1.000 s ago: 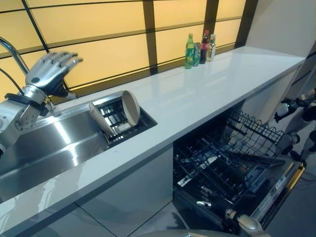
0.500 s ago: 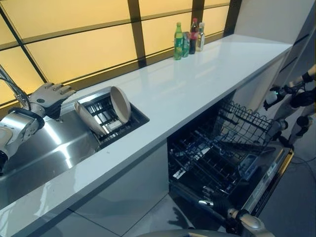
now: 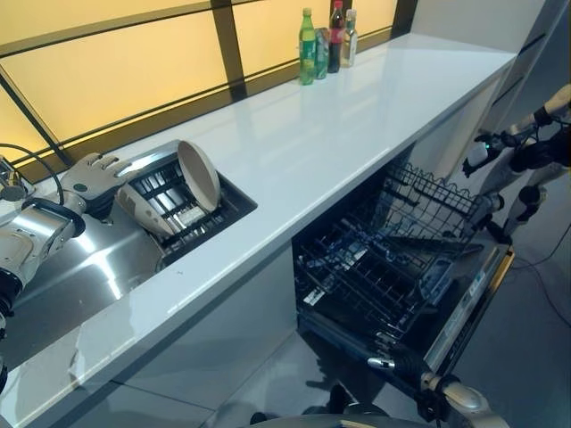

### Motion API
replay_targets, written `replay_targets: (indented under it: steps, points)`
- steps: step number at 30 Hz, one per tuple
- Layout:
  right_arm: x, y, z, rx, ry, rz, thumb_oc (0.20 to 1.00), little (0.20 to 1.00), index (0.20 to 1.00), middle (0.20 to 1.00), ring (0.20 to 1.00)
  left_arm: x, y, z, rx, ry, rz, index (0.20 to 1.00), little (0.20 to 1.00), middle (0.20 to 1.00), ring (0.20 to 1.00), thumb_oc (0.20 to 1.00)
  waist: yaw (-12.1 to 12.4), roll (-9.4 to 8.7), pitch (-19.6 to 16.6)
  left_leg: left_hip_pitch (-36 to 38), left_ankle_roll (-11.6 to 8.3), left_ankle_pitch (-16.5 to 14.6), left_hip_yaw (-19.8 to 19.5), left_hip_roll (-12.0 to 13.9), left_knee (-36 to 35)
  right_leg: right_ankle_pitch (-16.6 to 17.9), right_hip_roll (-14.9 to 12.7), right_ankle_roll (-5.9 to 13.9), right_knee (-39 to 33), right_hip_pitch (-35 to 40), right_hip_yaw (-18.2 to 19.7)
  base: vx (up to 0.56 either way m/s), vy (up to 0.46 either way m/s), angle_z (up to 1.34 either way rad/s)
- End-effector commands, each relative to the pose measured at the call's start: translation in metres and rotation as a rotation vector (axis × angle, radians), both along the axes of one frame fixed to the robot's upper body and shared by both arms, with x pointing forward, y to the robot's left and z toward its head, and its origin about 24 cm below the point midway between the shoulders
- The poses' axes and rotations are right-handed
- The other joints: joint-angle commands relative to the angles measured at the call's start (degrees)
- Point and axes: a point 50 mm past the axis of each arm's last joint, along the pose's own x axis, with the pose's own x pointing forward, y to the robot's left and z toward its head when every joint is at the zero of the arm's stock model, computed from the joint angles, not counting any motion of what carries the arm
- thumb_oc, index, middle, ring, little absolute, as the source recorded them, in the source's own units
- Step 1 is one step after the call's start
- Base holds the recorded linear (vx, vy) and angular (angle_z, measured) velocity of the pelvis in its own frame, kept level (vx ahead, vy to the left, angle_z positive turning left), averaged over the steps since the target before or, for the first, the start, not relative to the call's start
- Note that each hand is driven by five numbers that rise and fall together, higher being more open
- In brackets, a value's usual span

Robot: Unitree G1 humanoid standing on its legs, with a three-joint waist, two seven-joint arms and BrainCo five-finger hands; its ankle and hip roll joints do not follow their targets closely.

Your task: Pick up plates and place into dishwasher.

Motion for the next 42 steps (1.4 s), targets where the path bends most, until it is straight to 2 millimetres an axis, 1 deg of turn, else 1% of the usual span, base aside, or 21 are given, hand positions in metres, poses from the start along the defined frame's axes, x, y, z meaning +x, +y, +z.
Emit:
replay_targets:
  steps: [1,5,9,14,24,25,26,27,28,29,31,32,36,42]
  points:
    - [0.039,0.009,0.029,0.05,-0.172,0.037,1.0,1.0,1.0,1.0,1.0,0.015,0.003,0.047,0.038,-0.137,0.051,1.0,1.0,1.0,1.0,1.0,-0.3,-0.02,4.96,-1.92,3.54,-5.96,2.23,-4.63,1.63,-6.6,-1.35,6.48,1.48,0.86,1.31,0.0,0.0,0.0]
    - [0.041,0.008,0.03,0.053,-0.18,0.023,1.0,1.0,1.0,1.0,1.0,0.016,0.004,0.039,0.05,-0.08,0.081,1.0,1.0,1.0,1.0,1.0,-0.32,-0.26,5.55,-2.11,3.6,-5.99,2.26,-4.67,1.74,-6.46,-1.43,6.65,1.55,0.66,1.3,0.0,0.0,0.0]
    - [0.045,0.009,0.032,0.053,-0.192,0.025,1.0,1.0,1.0,1.0,1.0,0.015,0.01,0.028,0.067,0.014,0.164,1.0,1.0,1.0,1.0,1.0,-0.42,-0.55,6.3,-2.45,3.72,-5.98,2.44,-4.63,2.0,-6.23,-1.4,6.69,1.67,0.23,1.41,-0.01,0.0,0.0]
    - [0.049,0.009,0.035,0.057,-0.207,0.017,1.0,1.0,1.0,1.0,1.0,0.016,0.014,0.024,0.073,0.032,0.211,1.0,1.0,1.0,1.0,1.0,-0.58,-0.93,7.02,-2.99,3.78,-5.99,2.61,-4.57,2.31,-6.13,-1.32,6.7,1.85,-0.37,1.58,-0.01,-0.001,0.0]
    - [0.057,0.006,0.041,0.054,-0.249,-0.013,1.0,1.0,1.0,1.0,1.0,0.02,0.021,0.026,0.096,-0.013,0.27,1.0,1.0,1.0,1.0,1.0,-1.01,-1.85,7.95,-3.97,3.7,-5.64,3.11,-4.33,2.34,-5.81,-0.94,6.51,1.87,-1.43,1.82,-0.02,0.001,0.0]
    - [0.058,0.005,0.042,0.056,-0.255,-0.021,1.0,1.0,1.0,1.0,1.0,0.02,0.022,0.028,0.105,-0.031,0.269,0.953,0.953,0.953,0.953,0.953,-1.04,-1.96,8.01,-4.05,3.68,-5.6,3.17,-4.31,2.4,-5.76,-0.91,6.5,1.9,-1.49,1.86,0.0,0.0,0.0]
    - [0.058,0.004,0.043,0.058,-0.262,-0.03,1.0,1.0,1.0,1.0,1.0,0.02,0.024,0.032,0.111,-0.061,0.272,0.457,0.457,0.457,0.457,0.457,-1.13,-2.04,8.0,-4.13,3.65,-5.6,3.23,-4.25,2.36,-5.79,-0.86,6.45,1.9,-1.58,1.89,0.0,0.0,0.0]
    - [0.058,0.003,0.043,0.058,-0.264,-0.032,1.0,1.0,1.0,1.0,1.0,0.02,0.024,0.034,0.111,-0.076,0.27,0.416,0.416,0.416,0.416,0.416,-1.18,-2.09,8.01,-4.17,3.64,-5.61,3.3,-4.22,2.38,-5.8,-0.86,6.44,1.92,-1.64,1.93,-0.02,0.003,-0.03]
    - [0.059,0.002,0.044,0.056,-0.266,-0.034,1.0,1.0,1.0,1.0,1.0,0.021,0.024,0.037,0.107,-0.1,0.265,0.332,0.332,0.332,0.332,0.332,-1.23,-2.13,8.0,-4.27,3.61,-5.6,3.34,-4.19,2.4,-5.81,-0.86,6.43,1.95,-1.77,1.95,-0.03,0.005,-0.04]
    - [0.059,0.002,0.044,0.055,-0.267,-0.035,1.0,1.0,1.0,1.0,1.0,0.021,0.024,0.038,0.106,-0.123,0.255,0.297,0.297,0.297,0.297,0.297,-1.26,-2.15,8.0,-4.35,3.58,-5.58,3.38,-4.16,2.39,-5.8,-0.84,6.42,1.98,-1.87,1.98,-0.03,0.009,-0.04]
    - [0.058,0.0,0.044,0.055,-0.27,-0.043,1.0,1.0,1.0,1.0,1.0,0.022,0.021,0.042,0.106,-0.175,0.222,0.3,0.3,0.3,0.3,0.3,-1.45,-2.21,7.9,-4.43,3.49,-5.56,3.46,-4.1,2.35,-5.92,-0.77,6.31,2.06,-1.99,2.01,-0.02,0.015,-0.07]
    - [0.058,-0.001,0.044,0.057,-0.274,-0.049,1.0,1.0,1.0,1.0,1.0,0.024,0.019,0.043,0.099,-0.195,0.21,0.2,0.2,0.2,0.2,0.2,-1.56,-2.26,7.81,-4.53,3.48,-5.53,3.49,-4.09,2.36,-5.97,-0.79,6.24,2.14,-2.12,2.08,-0.01,0.015,-0.07]
    - [0.061,-0.003,0.046,0.061,-0.291,-0.071,1.0,1.0,1.0,1.0,1.0,0.027,0.016,0.043,0.078,-0.243,0.184,0.2,0.2,0.2,0.2,0.2,-1.79,-2.43,7.67,-4.75,3.45,-5.47,3.54,-4.08,2.3,-6.03,-0.73,6.08,2.27,-2.43,2.23,0.0,0.004,-0.01]
    - [0.064,-0.006,0.051,0.073,-0.325,-0.095,1.0,1.0,1.0,1.0,1.0,0.03,0.01,0.04,0.072,-0.237,0.14,0.2,0.2,0.2,0.2,0.2,-2.24,-2.53,7.29,-4.75,3.36,-5.5,3.79,-3.98,2.23,-6.03,-0.76,6.09,2.5,-2.8,2.3,-0.01,0.002,0.0]
